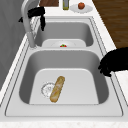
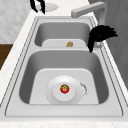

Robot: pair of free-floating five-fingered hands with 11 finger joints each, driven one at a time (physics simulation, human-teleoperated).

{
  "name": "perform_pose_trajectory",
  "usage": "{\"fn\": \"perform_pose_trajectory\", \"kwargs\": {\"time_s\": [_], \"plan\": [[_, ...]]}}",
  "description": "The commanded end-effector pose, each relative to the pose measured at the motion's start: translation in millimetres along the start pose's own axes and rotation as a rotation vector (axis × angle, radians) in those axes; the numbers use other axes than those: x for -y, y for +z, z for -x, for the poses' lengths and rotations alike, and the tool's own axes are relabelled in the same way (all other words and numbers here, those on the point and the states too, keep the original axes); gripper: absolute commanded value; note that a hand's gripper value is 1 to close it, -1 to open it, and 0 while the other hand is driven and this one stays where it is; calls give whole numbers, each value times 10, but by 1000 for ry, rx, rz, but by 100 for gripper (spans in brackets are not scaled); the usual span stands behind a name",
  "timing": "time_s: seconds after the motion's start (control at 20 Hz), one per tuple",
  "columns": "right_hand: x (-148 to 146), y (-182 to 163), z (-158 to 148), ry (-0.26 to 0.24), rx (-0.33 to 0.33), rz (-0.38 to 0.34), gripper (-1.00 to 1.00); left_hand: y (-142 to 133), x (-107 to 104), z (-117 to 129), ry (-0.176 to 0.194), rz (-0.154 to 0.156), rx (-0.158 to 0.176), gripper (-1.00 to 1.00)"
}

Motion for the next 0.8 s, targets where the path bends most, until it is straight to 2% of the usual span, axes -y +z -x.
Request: {"fn": "perform_pose_trajectory", "kwargs": {"time_s": [0.0,0.3,0.4,0.5,0.65,0.75], "plan": [[-36,-107,-144,73,-7,-88,-100,0,0,0,0,0,0,0],[-218,-190,-426,162,-21,-120,-100,0,0,0,0,0,0,0],[-268,-183,-420,155,-64,-123,-100,0,0,0,0,0,0,0],[-268,-194,-291,122,-93,-149,-100,0,0,0,0,0,0,0],[-280,-377,-164,80,-102,-203,-100,0,0,0,0,0,0,0],[-259,-391,-133,106,-104,-229,-100,0,0,0,0,0,0,0]]}}
